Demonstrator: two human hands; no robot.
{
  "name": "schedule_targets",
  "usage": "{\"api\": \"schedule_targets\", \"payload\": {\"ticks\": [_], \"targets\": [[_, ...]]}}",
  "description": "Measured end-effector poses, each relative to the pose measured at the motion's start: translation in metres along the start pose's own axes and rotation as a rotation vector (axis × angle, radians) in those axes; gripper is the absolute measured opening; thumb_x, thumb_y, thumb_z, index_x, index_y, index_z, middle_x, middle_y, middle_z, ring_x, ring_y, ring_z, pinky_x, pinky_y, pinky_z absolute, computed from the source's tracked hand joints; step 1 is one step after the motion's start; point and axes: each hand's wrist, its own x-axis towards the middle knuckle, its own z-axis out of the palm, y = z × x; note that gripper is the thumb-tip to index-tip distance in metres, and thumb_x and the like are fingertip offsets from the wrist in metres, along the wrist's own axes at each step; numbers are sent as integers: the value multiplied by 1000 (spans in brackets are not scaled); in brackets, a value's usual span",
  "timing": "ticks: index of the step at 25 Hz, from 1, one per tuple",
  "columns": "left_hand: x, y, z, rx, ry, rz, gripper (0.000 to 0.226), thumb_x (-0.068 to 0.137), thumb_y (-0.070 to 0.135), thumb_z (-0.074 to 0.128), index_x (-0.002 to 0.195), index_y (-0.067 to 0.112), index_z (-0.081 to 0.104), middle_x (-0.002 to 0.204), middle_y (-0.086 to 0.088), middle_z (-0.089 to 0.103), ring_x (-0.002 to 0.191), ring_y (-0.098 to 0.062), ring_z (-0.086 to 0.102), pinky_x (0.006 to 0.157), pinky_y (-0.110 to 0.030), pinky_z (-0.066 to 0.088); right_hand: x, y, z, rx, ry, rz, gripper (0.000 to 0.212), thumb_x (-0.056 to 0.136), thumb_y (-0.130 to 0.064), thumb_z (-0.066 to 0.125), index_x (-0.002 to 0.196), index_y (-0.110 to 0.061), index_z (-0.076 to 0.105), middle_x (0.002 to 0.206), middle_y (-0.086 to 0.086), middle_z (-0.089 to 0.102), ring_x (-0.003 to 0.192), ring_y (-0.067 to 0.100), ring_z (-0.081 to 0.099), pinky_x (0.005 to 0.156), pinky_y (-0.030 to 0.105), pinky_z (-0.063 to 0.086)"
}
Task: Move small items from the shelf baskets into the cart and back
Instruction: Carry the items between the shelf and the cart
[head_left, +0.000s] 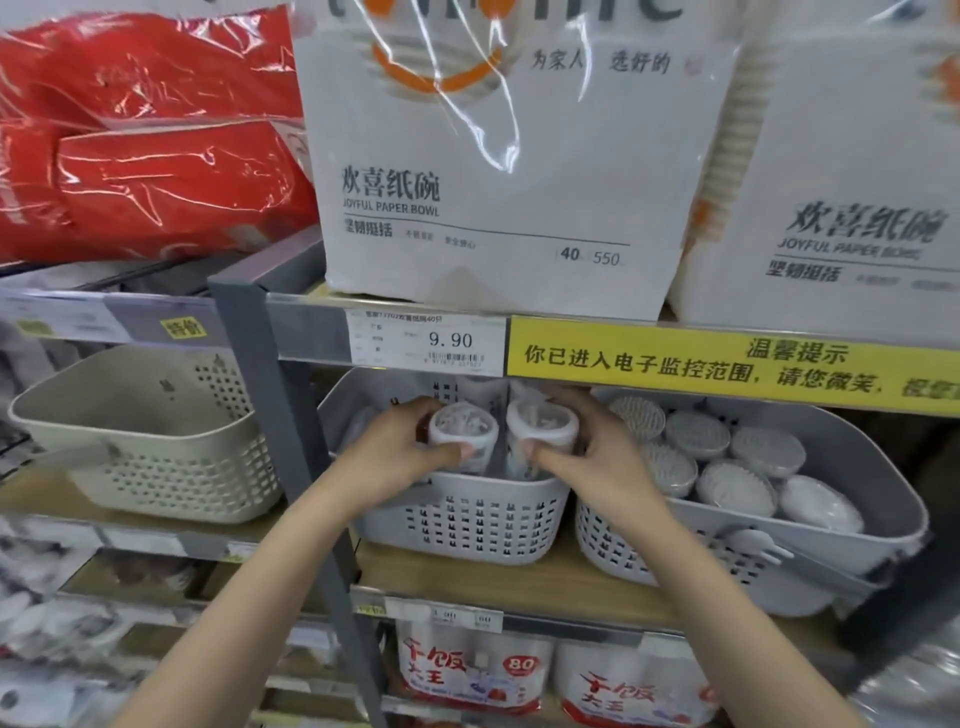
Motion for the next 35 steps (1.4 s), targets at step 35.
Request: {"api": "schedule_targets", "payload": {"ticks": [35], "targets": [[-37,25,15,492,133,661,47,89,36,43,124,8,56,125,-9,59,114,-27,51,88,-42,49,-111,5,-34,-911,282,-93,41,91,-33,45,122,-9,57,125,6,58,115,22,51,100,37,38]]}}
